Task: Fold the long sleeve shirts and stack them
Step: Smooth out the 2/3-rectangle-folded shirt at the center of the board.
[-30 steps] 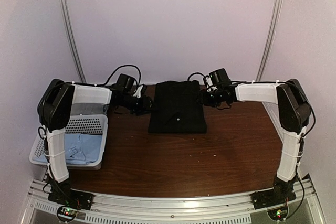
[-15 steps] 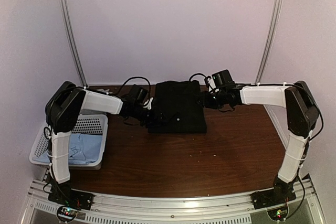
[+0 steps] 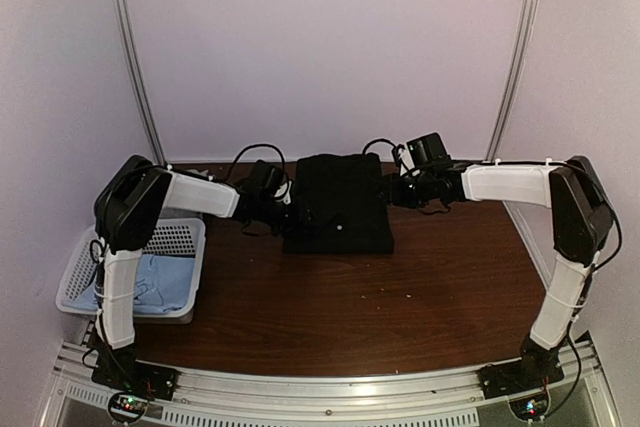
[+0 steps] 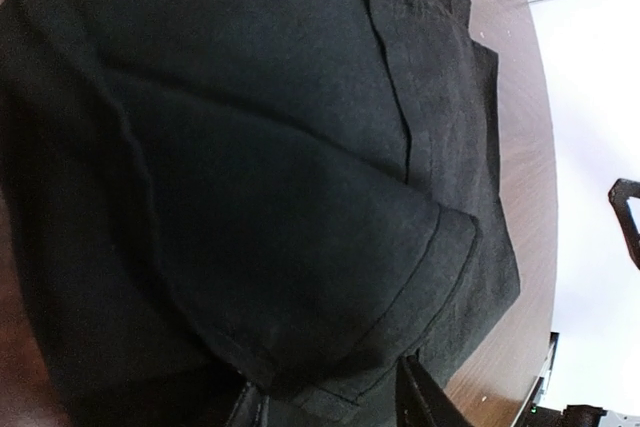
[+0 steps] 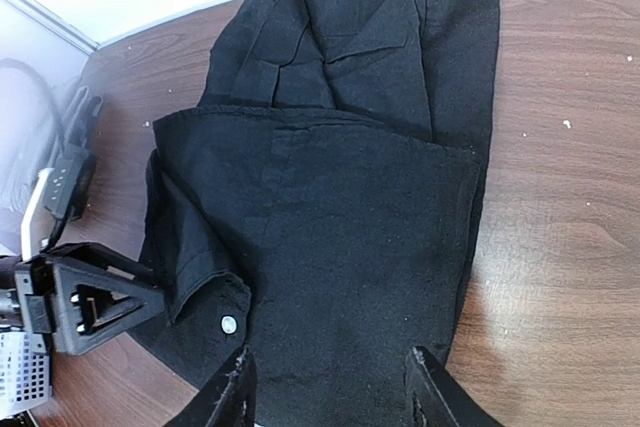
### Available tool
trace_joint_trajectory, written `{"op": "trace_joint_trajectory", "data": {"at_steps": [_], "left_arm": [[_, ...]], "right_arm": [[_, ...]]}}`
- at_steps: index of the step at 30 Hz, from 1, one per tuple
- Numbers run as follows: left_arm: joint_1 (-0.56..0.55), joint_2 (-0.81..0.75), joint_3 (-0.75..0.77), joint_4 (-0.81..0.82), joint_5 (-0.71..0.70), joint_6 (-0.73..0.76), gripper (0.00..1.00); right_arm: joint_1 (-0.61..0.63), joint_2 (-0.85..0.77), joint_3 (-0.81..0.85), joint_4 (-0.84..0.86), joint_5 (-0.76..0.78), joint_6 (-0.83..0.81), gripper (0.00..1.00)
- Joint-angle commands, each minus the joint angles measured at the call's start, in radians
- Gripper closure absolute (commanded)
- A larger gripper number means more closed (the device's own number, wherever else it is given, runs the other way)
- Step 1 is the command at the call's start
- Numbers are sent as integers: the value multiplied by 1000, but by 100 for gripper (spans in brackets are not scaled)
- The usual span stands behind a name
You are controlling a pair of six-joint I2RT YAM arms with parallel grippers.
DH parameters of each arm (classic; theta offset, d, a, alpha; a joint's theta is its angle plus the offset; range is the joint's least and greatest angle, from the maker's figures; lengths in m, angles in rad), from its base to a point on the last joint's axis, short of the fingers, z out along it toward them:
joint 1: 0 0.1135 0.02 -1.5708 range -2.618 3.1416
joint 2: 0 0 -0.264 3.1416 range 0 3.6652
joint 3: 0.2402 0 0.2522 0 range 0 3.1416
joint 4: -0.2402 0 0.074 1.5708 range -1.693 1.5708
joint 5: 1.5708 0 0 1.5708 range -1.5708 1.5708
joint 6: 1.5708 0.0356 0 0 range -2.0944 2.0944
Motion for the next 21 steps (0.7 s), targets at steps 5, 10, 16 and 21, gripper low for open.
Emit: {"op": "trace_joint_trajectory", "data": {"at_steps": [5,10,16,21], "left_arm": [[-3,84,114,152,-30,-13,74],[2,164,261,206,-40,17,75],[17,332,515,154,-24,36,52],[36,370,588,152,-19,46,40]], "right_arm": [[5,-65,-20,16,0,8,49],[6,-70,-21,11,2,6,49],[5,-68,-9,-13,5,-7,49],[6,-71,-9,-30,11,-24,49]]}}
